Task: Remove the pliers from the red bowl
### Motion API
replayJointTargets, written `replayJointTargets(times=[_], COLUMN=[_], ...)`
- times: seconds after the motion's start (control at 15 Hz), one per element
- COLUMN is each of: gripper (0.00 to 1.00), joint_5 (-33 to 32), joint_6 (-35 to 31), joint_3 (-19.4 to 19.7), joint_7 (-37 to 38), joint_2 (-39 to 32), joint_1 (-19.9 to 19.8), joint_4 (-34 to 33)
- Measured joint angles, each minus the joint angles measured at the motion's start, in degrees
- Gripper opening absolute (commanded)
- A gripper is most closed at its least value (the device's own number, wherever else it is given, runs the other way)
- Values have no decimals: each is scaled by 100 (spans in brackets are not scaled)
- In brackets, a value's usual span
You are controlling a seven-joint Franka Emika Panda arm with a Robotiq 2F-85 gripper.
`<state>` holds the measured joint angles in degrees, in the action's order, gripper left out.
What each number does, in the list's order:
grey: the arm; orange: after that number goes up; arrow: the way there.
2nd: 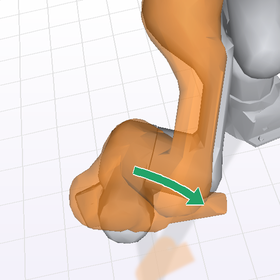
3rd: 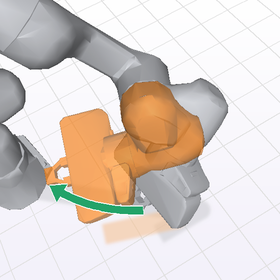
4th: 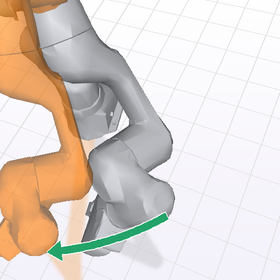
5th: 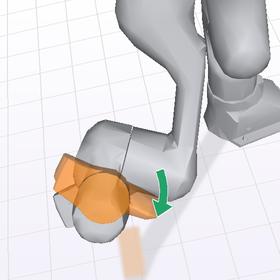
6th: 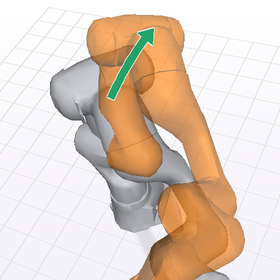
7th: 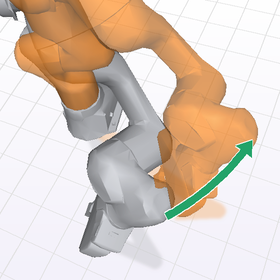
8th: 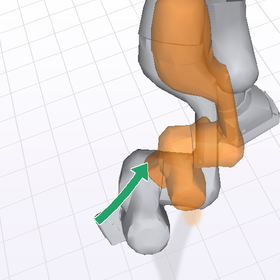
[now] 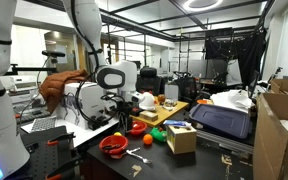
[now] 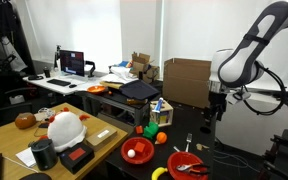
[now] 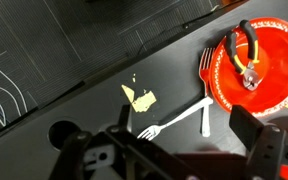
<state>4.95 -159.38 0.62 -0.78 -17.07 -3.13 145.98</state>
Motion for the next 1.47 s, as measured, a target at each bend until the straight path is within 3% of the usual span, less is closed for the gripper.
replayJointTargets(times=[0.93, 1.47], gripper=[100, 100], joint_5=[-38, -40], joint_6=[106, 107], joint_3=[-1013, -1434], joint_7=[-470, -579], joint_2=[-1625, -2070], joint_1=[213, 297], joint_4=[-276, -719])
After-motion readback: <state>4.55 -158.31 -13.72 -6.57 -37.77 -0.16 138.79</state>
